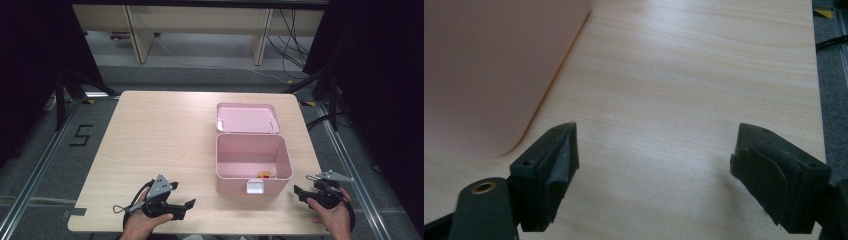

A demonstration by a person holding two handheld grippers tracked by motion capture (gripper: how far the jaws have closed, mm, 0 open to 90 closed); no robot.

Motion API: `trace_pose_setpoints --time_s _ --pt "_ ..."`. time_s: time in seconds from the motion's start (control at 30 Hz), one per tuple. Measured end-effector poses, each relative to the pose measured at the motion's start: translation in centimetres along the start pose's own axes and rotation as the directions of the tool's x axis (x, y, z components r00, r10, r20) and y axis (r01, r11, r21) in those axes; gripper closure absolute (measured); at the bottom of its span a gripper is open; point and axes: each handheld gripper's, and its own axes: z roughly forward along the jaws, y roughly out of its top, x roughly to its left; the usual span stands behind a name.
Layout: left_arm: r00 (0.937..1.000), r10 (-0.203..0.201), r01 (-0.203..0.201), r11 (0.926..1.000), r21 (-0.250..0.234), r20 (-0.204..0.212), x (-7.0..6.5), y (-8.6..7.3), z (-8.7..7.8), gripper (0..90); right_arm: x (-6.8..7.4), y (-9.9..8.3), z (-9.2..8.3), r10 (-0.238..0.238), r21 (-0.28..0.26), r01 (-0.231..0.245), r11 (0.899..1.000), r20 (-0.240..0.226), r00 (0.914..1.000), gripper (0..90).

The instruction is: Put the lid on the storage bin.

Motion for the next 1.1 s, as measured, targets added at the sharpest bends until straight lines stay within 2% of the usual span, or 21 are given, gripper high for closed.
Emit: trace_pose_setpoints --time_s 0.1,0.13,0.2,0.23,0.27,0.37,0.4,0.43,0.47,0.5,0.57,0.6,0.67,0.7,0.73,0.83,0.87,1.0,1.03,1.07,1.1 --pt "0.9998 -0.015 0.016 0.9998 0.008 -0.012 0.1 0.2 -0.2 15.6 -0.2 0.0 0.0 -0.019 -0.01 0.019 1.0 0.006 0.9998 19.9" --pt "0.9997 -0.025 0.025 0.9997 0.0 0.002 0.1 0.2 -0.1 15.7 0.2 0.1 0.0 0.037 0.005 -0.037 0.999 0.014 0.9992 20.7" --pt "0.999 -0.041 0.041 0.9991 -0.012 0.021 0.0 0.7 0.0 15.6 0.3 0.1 -0.1 0.057 0.028 -0.058 0.998 0.013 0.9983 20.8" --pt "0.999 -0.041 0.041 0.9991 -0.012 0.021 0.0 0.7 0.0 15.7 0.3 0.1 -0.1 0.057 0.028 -0.058 0.998 0.013 0.9983 20.8" --pt "0.9986 -0.046 0.046 0.9989 -0.009 0.026 0.0 1.3 -0.1 15.6 0.0 0.1 -0.1 0.021 0.019 -0.021 1.0 0.014 0.9997 20.8" --pt "0.9977 -0.057 0.058 0.9981 -0.022 0.037 -0.1 2.0 0.0 15.7 0.1 0.2 -0.1 0.035 0.021 -0.035 0.999 -0.002 0.9994 20.9" --pt "0.9961 -0.073 0.076 0.9961 -0.045 0.049 -0.1 3.1 0.0 16.5 0.0 0.2 -0.1 0.018 0.024 -0.018 1.0 0.009 0.9998 20.9" --pt "0.9961 -0.073 0.076 0.9961 -0.045 0.049 -0.1 3.1 0.0 16.7 0.0 0.2 -0.1 0.018 0.024 -0.018 1.0 0.009 0.9998 20.9" --pt "0.9958 -0.071 0.074 0.9956 -0.058 0.058 -0.2 4.2 0.1 17.4 0.0 0.2 0.0 0.019 0.026 -0.02 0.999 0.005 0.9998 21.0" --pt "0.9958 -0.071 0.074 0.9956 -0.058 0.058 -0.2 4.2 0.1 18.1 0.0 0.2 0.0 0.019 0.026 -0.02 0.999 0.005 0.9998 21.0" --pt "0.9948 -0.079 0.083 0.9938 -0.074 0.064 -0.2 5.2 0.4 20.3 0.0 0.2 -0.1 0.028 0.027 -0.028 0.999 0.004 0.9996 21.2" --pt "0.9915 -0.099 0.105 0.9919 -0.071 0.084 0.0 6.3 0.9 20.9 -0.1 0.1 -0.1 0.02 0.025 -0.02 0.999 0.002 0.9998 21.3" --pt "0.991 -0.103 0.109 0.9918 -0.067 0.085 0.1 6.8 1.1 21.6 0.0 0.2 -0.1 0.024 0.027 -0.024 0.999 0.005 0.9997 21.4" --pt "0.9893 -0.107 0.114 0.9909 -0.071 0.099 0.1 7.2 1.4 23.0 0.2 0.1 -0.1 0.073 0.037 -0.073 0.997 -0.003 0.9973 21.5" --pt "0.9881 -0.113 0.119 0.9911 -0.059 0.105 0.2 7.8 1.9 25.0 0.0 0.0 0.0 0.056 0.035 -0.056 0.998 -0.005 0.9984 21.5" --pt "0.9856 -0.129 0.136 0.9891 -0.057 0.11 0.4 8.4 2.3 26.0 -0.4 0.0 0.1 0.016 0.027 -0.016 1.0 0.007 0.9998 21.6" --pt "0.984 -0.135 0.143 0.9878 -0.061 0.116 0.5 8.7 2.6 26.0 0.0 0.0 0.0 0.056 0.041 -0.057 0.998 0.004 0.9984 21.7" --pt "0.9818 -0.142 0.151 0.9863 -0.066 0.126 0.5 9.6 3.5 29.1 0.2 0.1 0.0 0.074 0.042 -0.074 0.996 -0.006 0.9972 22.0" --pt "0.9823 -0.142 0.15 0.9869 -0.059 0.123 0.4 9.8 3.6 29.5 0.0 0.1 0.0 0.039 0.03 -0.039 0.999 0.003 0.9992 22.0" --pt "0.9824 -0.144 0.152 0.9865 -0.061 0.119 0.3 10.2 3.9 30.0 0.1 0.1 0.1 0.069 0.041 -0.069 0.997 0.011 0.9976 22.0" --pt "0.9824 -0.144 0.152 0.9865 -0.061 0.119 0.3 10.2 3.9 30.8 0.1 0.1 0.1 0.069 0.041 -0.069 0.997 0.011 0.9976 22.0"
